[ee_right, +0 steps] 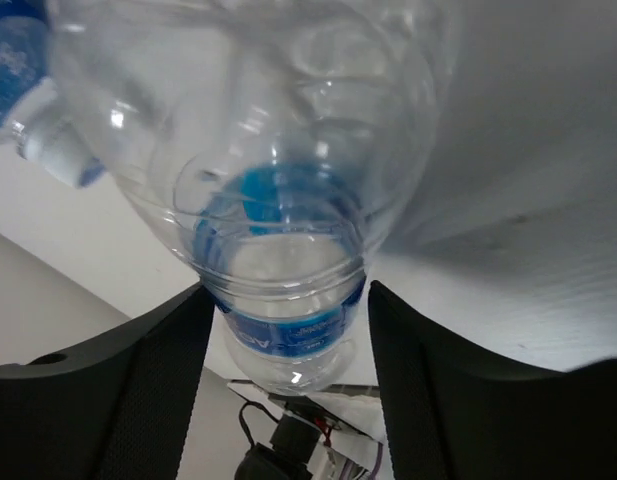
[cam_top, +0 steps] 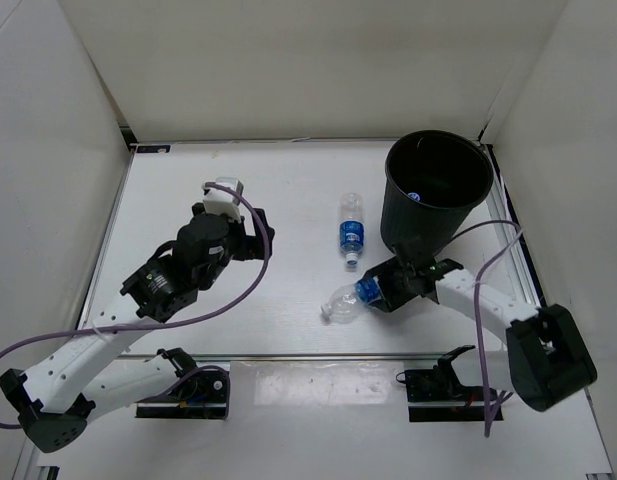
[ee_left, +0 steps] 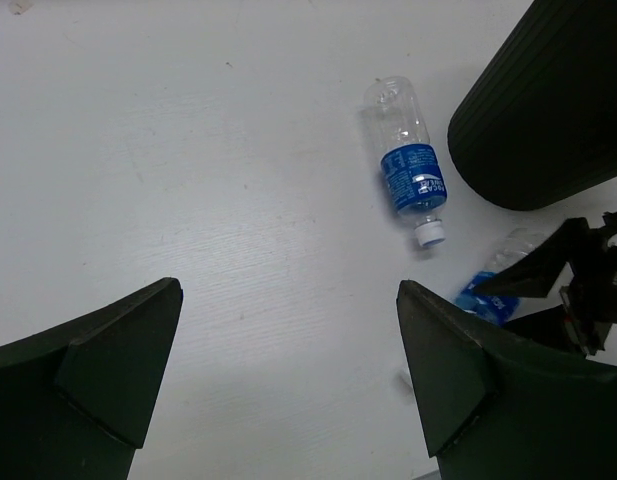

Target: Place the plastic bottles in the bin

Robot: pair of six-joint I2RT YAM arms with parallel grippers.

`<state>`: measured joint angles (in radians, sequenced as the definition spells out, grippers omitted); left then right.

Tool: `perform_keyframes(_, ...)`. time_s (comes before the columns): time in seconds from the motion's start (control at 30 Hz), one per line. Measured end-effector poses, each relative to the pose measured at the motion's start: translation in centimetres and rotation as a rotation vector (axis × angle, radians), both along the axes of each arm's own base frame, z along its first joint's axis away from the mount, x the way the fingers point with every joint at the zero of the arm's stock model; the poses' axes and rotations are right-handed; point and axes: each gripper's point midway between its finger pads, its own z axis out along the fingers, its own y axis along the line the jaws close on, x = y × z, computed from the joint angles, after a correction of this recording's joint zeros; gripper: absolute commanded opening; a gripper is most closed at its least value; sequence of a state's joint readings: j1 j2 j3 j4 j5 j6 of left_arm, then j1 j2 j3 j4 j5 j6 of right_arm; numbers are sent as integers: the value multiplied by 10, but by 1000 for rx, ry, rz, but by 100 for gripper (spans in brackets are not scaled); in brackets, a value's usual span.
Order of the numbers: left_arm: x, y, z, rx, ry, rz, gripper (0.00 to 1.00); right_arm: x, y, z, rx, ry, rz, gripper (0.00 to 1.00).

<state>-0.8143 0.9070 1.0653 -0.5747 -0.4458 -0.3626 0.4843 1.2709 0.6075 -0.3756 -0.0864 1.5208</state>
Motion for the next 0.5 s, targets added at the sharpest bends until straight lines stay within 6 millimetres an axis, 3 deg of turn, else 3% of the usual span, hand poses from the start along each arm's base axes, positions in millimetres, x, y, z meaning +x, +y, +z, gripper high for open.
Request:
perform_keyframes(0.1,-1,2,-5,9,8,3,100,-20,-10,-1,9,-9,-5,60)
perform_keyframes(0.13,-1,2,-6,11,10,3,100,-24,-12,-2,7,-7,-6,55)
perform_keyframes(0.17,-1,2,-8,14,13,4,100,-30,-16,-1,11,-17,-8,45)
perform_keyframes(0.27,0,2,-14,27,25,7,100,-44,-24,-1,9,-16,-9,31)
perform_keyframes(0.5,5,-3,-26,58,55,10,100,-76,-40,12,6,-22,6,8)
